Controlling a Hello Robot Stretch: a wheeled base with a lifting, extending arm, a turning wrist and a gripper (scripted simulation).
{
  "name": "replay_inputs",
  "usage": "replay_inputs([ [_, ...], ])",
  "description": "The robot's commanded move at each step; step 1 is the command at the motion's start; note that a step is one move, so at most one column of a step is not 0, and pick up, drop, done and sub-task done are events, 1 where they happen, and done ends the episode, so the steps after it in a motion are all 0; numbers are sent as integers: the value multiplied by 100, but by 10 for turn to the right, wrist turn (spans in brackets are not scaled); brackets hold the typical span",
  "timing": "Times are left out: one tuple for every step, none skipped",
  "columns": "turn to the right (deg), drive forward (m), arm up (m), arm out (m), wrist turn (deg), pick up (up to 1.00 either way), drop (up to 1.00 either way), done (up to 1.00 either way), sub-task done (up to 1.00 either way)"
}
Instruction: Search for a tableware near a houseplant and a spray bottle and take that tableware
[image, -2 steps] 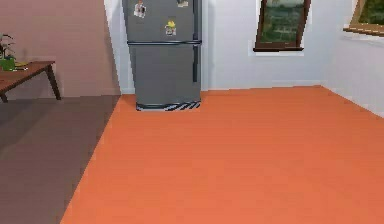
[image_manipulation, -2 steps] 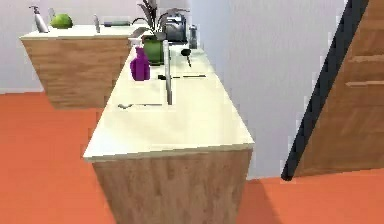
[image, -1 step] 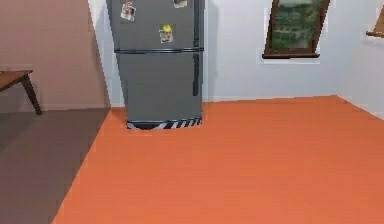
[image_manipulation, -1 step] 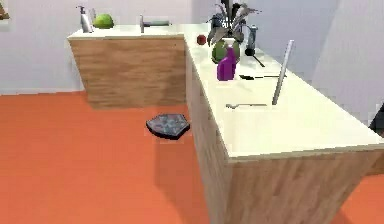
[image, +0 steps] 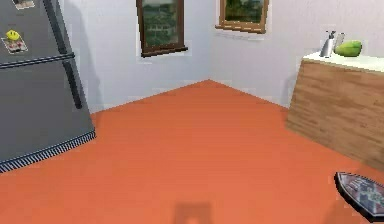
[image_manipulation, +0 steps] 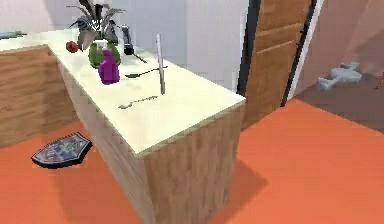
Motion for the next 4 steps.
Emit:
replay_inputs([
  [0,45,0,0,0,0,0,0,0],
  [450,0,0,0,0,0,0,0,0],
  [30,0,0,0,0,0,0,0,0],
  [0,25,0,0,0,0,0,0,0],
])
